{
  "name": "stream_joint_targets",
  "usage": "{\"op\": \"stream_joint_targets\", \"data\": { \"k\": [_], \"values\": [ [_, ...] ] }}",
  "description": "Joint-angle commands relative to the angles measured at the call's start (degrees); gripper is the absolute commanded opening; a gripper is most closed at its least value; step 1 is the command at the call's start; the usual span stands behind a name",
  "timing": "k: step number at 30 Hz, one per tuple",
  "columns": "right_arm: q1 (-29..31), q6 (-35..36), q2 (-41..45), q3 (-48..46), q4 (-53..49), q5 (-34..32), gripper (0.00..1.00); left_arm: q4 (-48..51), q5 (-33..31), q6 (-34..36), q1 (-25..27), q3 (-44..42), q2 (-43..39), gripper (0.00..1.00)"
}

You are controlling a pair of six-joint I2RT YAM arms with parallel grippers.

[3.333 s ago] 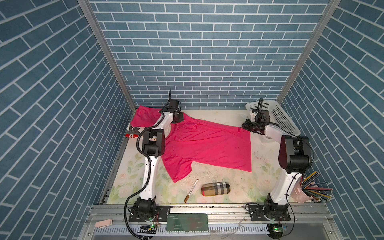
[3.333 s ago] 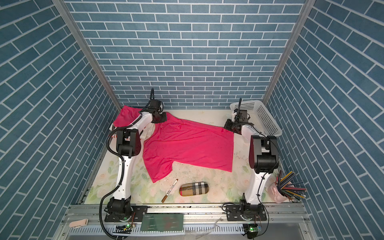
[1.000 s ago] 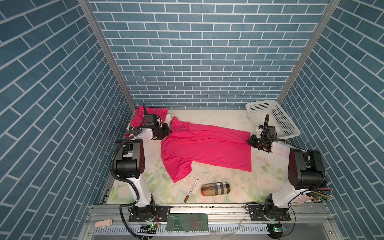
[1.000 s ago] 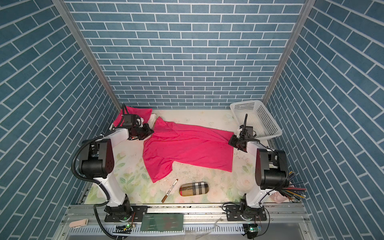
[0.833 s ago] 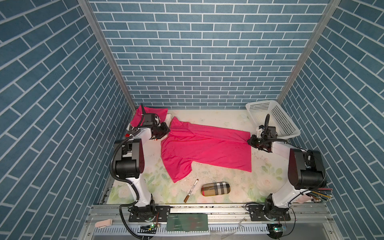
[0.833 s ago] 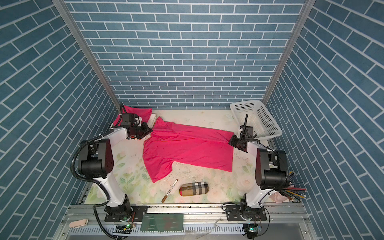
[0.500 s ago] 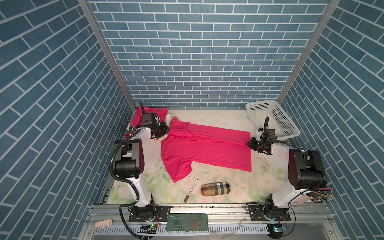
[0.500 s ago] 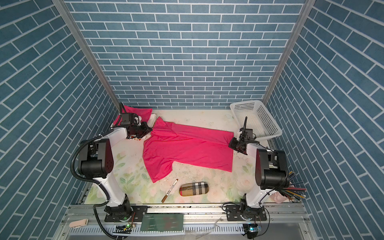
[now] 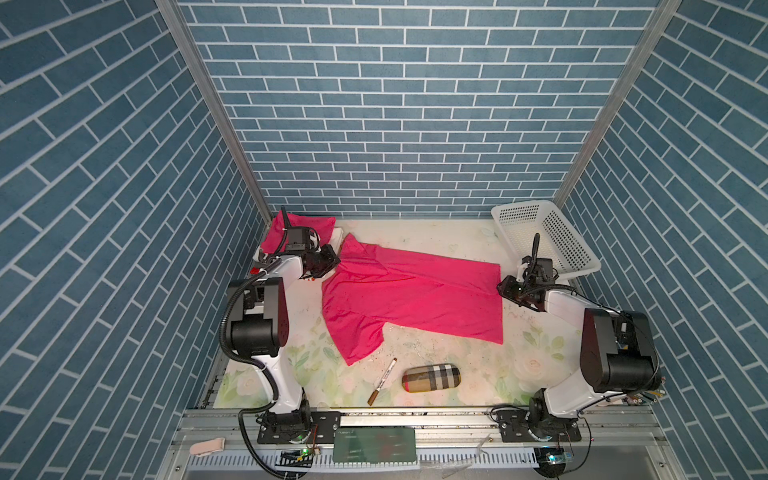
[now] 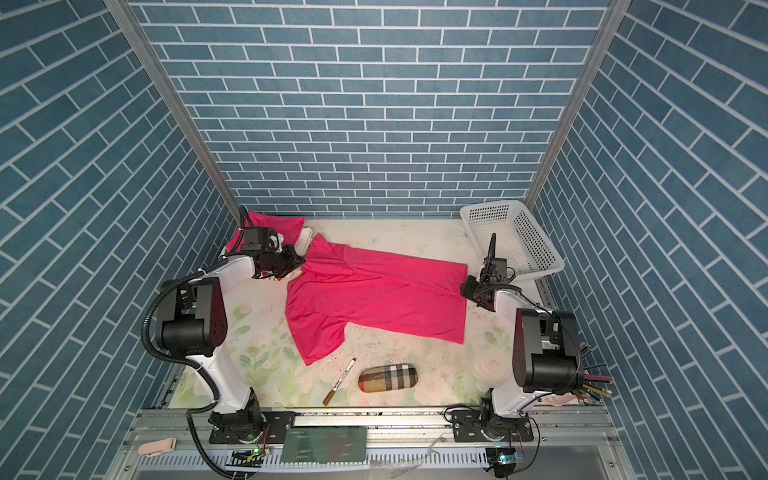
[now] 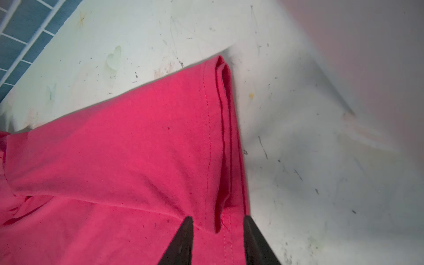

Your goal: Fold and stack the t-shirts

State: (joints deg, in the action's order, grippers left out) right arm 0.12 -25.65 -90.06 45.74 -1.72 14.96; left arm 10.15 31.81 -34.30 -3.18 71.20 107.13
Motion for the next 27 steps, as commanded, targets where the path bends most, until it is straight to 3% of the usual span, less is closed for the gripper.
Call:
{"op": "stream_joint_targets", "data": {
  "k": [1, 6, 18, 27],
  "values": [
    [0.56, 0.14, 1.93, 1.59, -1.63, -1.45, 0.41, -1.10, 0.09, -0.27, 0.51, -0.76, -0.27, 0.04],
    [1.20, 0.34, -0.03, 3.98, -1.55, -1.76, 0.47, -1.10, -0.10, -0.16, 1.07, -0.68, -0.08, 0.04],
    [2.08, 1.54, -12.53, 14.50, -3.03, -6.54, 0.48, -1.63, 0.16, -0.41, 1.41, -0.86, 0.35, 0.04],
    [3.37, 1.72, -18.25, 18.50, -4.07, -9.67, 0.37, -1.63, 0.19, -0.54, 1.77, -0.51, 0.93, 0.05]
  ]
}}
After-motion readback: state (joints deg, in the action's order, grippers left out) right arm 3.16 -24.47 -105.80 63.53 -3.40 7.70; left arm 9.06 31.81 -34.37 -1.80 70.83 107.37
